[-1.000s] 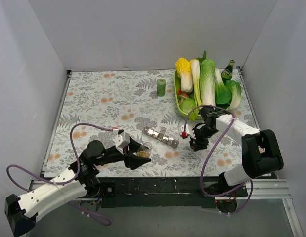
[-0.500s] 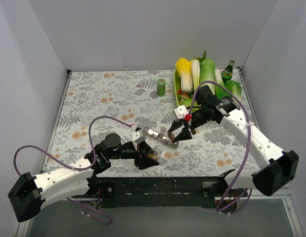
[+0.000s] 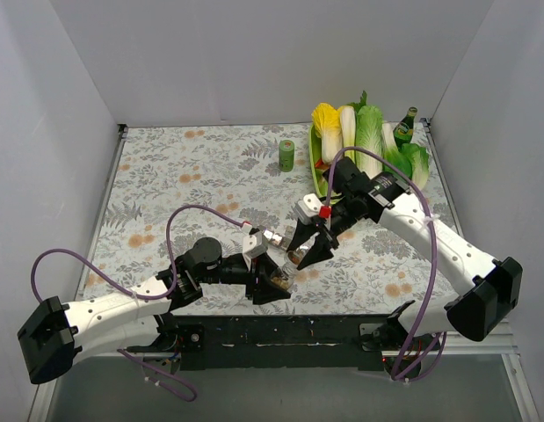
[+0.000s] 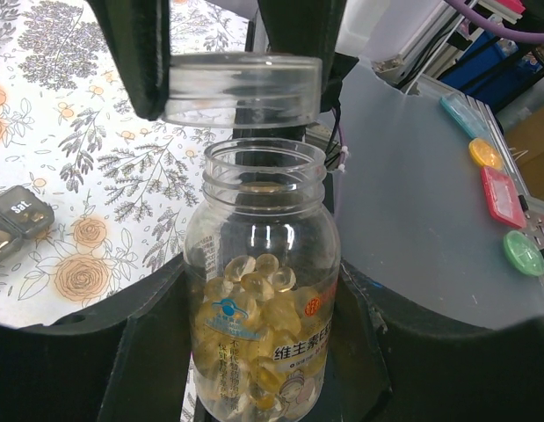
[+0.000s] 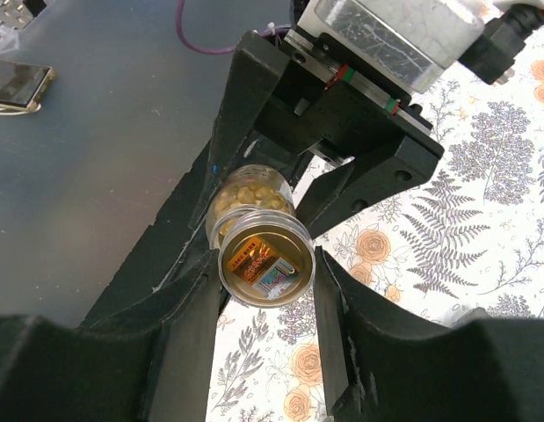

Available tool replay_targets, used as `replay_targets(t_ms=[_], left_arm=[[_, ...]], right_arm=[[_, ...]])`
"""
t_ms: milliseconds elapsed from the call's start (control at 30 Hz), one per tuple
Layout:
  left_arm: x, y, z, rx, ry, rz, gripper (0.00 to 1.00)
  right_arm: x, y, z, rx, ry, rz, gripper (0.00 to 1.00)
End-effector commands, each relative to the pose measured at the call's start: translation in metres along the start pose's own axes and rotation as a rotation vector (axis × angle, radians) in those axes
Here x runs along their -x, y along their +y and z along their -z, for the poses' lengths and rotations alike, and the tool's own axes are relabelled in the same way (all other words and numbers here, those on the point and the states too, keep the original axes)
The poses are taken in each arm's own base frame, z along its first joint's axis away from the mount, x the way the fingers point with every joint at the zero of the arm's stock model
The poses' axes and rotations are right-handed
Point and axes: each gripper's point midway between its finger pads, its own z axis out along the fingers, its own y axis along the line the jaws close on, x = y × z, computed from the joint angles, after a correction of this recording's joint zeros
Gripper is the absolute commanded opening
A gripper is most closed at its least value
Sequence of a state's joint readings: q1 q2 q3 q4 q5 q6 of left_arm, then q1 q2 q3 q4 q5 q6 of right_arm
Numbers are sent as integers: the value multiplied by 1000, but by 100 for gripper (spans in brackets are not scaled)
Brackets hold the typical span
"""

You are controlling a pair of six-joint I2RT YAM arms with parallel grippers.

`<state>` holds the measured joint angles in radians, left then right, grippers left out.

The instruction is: Sort the pills into containers

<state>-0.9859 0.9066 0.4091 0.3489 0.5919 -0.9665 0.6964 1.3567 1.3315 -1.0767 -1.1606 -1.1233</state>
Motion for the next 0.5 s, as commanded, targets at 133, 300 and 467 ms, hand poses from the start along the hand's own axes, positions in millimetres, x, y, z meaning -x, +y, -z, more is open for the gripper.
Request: replay_targets(t_ms=[133,300,467], left_arm=[[32,-8,-1,-7,-84,-58,0],[35,-8,-1,-4,-91,-66,0],[38,-6,-3,6,-96,-65,0]], right_arm=[[-4,19,-10,57,-10,-48,28],[-10,23,-13,67,1,-54,29],[-10,25,-16,77,5,-50,30]])
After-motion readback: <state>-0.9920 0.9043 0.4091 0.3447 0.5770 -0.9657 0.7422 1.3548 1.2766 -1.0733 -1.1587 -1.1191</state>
